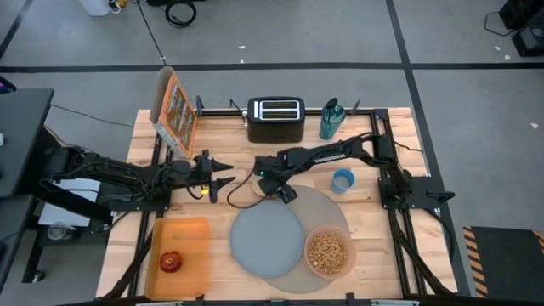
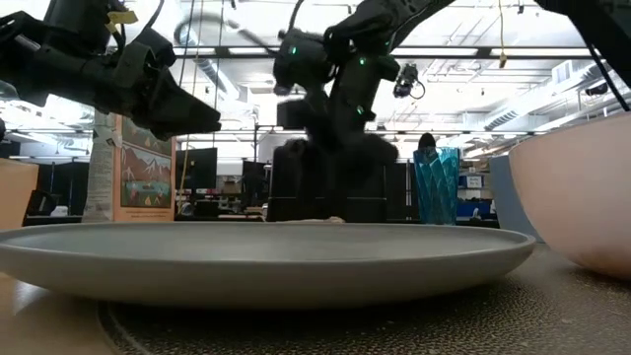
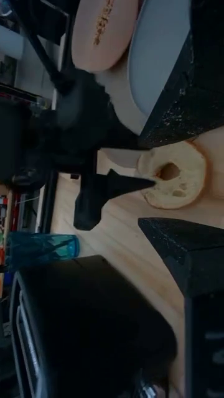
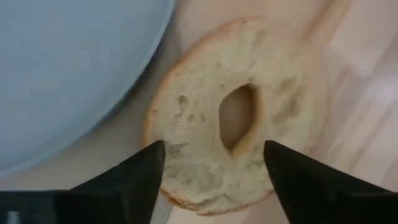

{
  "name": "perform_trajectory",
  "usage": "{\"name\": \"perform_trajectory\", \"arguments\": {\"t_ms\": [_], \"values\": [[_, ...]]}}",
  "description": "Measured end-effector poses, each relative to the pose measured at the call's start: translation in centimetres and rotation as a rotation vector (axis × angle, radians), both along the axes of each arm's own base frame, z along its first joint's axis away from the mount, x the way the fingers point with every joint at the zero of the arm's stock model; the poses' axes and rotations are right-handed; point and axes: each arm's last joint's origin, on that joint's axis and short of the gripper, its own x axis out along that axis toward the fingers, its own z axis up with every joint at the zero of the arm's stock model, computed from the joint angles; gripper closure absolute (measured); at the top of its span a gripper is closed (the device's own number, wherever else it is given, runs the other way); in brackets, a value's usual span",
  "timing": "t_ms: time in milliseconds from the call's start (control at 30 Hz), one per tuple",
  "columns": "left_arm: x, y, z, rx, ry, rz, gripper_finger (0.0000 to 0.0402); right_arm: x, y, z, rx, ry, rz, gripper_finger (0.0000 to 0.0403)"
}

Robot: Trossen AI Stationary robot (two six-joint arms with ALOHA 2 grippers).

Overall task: Arrange a breakfast setting
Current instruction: Put the bagel on the blue plate from the toaster on the brown placemat

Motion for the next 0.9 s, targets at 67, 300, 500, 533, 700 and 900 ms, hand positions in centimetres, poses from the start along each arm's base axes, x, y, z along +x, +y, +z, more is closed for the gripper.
{"name": "perform_trajectory", "arguments": {"t_ms": [67,300,500,533,700,900], "values": [[0.0,0.0,-0.1,-0.009,0.007,0.001,0.0198,0.2,0.5,-0.3,-0.08,0.039,0.03,0.0099],[0.0,0.0,-0.2,-0.021,0.013,0.004,0.0198,0.0,2.5,0.5,-0.193,0.064,0.143,0.0046],[0.0,0.0,-0.1,-0.027,0.007,0.005,0.0198,-0.3,3.9,1.7,-0.248,0.049,0.147,0.0046],[0.0,0.0,-0.1,-0.028,0.006,0.006,0.0198,-0.4,3.9,1.9,-0.241,0.046,0.145,0.0047],[0.0,0.0,-0.1,-0.042,0.003,0.008,0.0198,-1.0,4.2,1.8,-0.153,0.097,0.144,0.0047],[0.0,0.0,-0.1,-0.046,-0.002,0.009,0.0198,-1.0,4.6,1.7,-0.131,0.095,0.18,0.0047]]}}
